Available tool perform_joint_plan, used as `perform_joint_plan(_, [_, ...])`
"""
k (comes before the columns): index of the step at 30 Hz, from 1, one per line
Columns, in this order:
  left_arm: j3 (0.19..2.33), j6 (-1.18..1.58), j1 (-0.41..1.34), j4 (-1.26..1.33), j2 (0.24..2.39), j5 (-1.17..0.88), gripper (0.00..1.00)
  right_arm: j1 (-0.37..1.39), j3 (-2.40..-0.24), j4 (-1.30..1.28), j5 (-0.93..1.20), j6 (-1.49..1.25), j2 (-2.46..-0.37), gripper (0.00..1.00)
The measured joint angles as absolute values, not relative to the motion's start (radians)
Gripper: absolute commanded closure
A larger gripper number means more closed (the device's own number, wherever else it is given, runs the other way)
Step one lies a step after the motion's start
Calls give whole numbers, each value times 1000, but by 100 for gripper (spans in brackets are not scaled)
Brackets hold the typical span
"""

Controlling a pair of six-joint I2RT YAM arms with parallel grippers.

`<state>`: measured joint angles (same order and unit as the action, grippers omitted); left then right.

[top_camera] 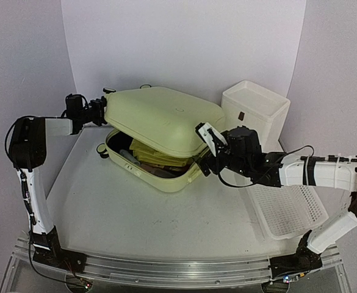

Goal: Open, take out, and arrange the luggage

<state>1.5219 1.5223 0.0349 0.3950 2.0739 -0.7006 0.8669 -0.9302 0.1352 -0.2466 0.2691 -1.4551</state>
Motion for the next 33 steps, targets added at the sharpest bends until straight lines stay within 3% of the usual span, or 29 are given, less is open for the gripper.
perform_joint_plan(10, [1533, 1523, 55, 395, 2041, -701, 43, 979, -923, 312, -426, 505, -1581, 2])
perform_joint_plan(17, [1533, 1523, 54, 393, 2041, -704, 42, 997, -973, 532, -730, 601, -1736, 3])
perform_joint_plan(23, [1504, 1514, 57, 405, 2011, -715, 42, 1000, -1042, 626, -848, 641, -1751, 29])
perform_joint_plan(28, [1387, 1481, 57, 433, 1913, -711, 42, 999, -1126, 650, -925, 657, -1751, 44])
perform_joint_plan(33, [1230, 1384, 43, 453, 1779, -715, 42, 982, -1221, 610, -976, 663, -1751, 78])
